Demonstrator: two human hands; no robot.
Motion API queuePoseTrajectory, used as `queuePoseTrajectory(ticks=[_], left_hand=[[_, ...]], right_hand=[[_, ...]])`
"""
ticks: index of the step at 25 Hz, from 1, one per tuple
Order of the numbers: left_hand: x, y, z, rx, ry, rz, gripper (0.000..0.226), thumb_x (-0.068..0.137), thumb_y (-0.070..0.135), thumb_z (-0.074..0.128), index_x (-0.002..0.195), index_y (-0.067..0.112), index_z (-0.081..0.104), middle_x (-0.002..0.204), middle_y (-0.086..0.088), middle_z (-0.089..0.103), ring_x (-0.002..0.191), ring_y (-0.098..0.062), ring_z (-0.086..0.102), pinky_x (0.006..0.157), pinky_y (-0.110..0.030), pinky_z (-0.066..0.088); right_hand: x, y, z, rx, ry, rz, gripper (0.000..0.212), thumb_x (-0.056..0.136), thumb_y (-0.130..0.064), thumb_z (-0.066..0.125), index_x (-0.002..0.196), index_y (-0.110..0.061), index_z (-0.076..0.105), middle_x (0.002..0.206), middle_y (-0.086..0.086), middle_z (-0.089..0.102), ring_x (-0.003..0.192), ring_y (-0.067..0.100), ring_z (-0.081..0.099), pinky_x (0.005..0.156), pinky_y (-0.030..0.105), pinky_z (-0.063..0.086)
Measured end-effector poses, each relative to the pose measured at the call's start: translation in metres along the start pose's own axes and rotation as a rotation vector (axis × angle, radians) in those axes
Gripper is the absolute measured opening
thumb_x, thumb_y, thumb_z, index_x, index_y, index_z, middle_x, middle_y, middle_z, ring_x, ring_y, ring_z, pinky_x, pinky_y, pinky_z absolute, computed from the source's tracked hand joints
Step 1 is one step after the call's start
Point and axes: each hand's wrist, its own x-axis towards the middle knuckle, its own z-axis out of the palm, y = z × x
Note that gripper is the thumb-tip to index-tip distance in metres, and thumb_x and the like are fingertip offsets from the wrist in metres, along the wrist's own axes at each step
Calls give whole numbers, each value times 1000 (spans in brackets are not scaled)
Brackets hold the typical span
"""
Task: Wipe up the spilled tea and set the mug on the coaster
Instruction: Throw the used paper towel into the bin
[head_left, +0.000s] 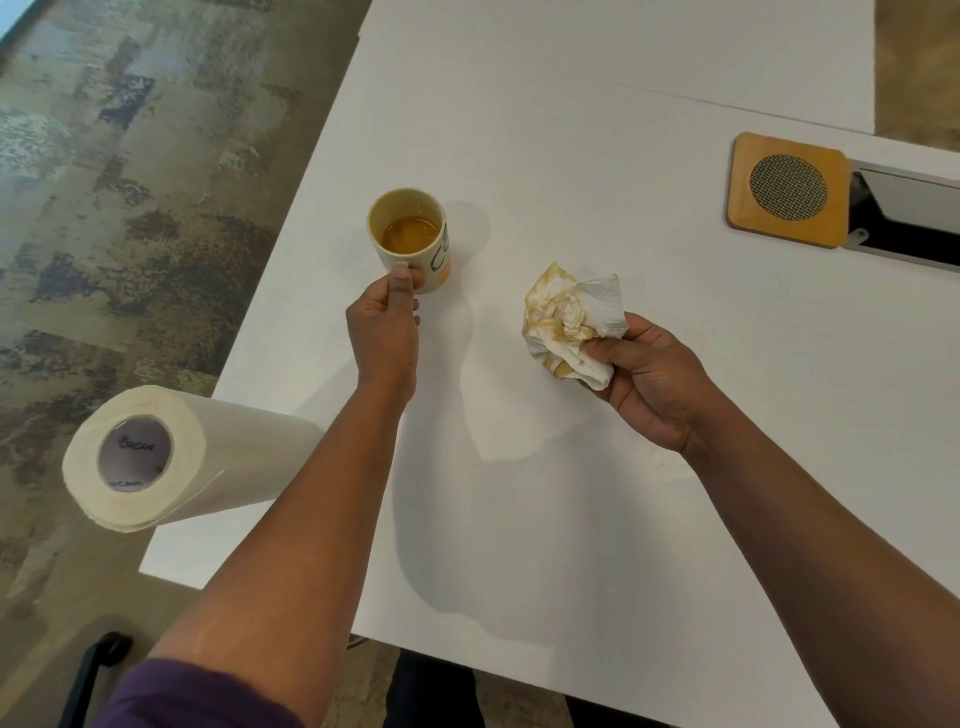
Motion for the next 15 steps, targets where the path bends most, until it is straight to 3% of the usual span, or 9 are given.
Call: queuePoseTrajectory(ticks=[3,6,8,11,12,15], left_hand=[[-4,2,-1,80,116,18,16,97,44,65,103,32,74,91,28,68,88,-8,65,92,-32,59],[-34,-1,1,200,221,189,37,98,35,66,131,21,62,127,6,54,96,-7,58,86,-13,52],[-66,-10,5,172,64,254,40,99,31,61,137,20,56,131,0,53,100,-10,59,79,-11,49],[-108,-6,3,-212,-299,-86,48,95,38,52,139,20,57,131,-1,66,118,-21,65,90,-28,55],[-117,-5,-1,-300,-368,-123,46,97,37,49,139,20,57,132,-3,67,122,-23,64,95,-35,55],[-144,-6,-26,-360,-348,-78,42,102,36,45,137,20,61,133,-3,68,125,-23,63,106,-43,51]], right_hand=[[-3,0,4,13,20,-15,33,90,8,58,102,-17,77,115,9,74,104,24,72,81,35,60],[-6,4,11,30,44,-13,36,91,10,55,112,-15,70,112,9,74,96,24,73,75,36,61],[-9,12,21,39,41,23,37,91,7,55,117,-17,68,111,8,74,92,22,73,70,35,60],[-20,27,39,91,1,73,37,91,3,59,120,-19,66,109,9,73,83,21,71,64,32,57],[-24,32,46,91,1,75,37,90,2,62,119,-21,65,107,9,73,81,20,70,62,31,57],[-42,47,62,-91,40,18,28,87,-1,68,100,-26,68,95,8,74,76,19,70,61,29,56]])
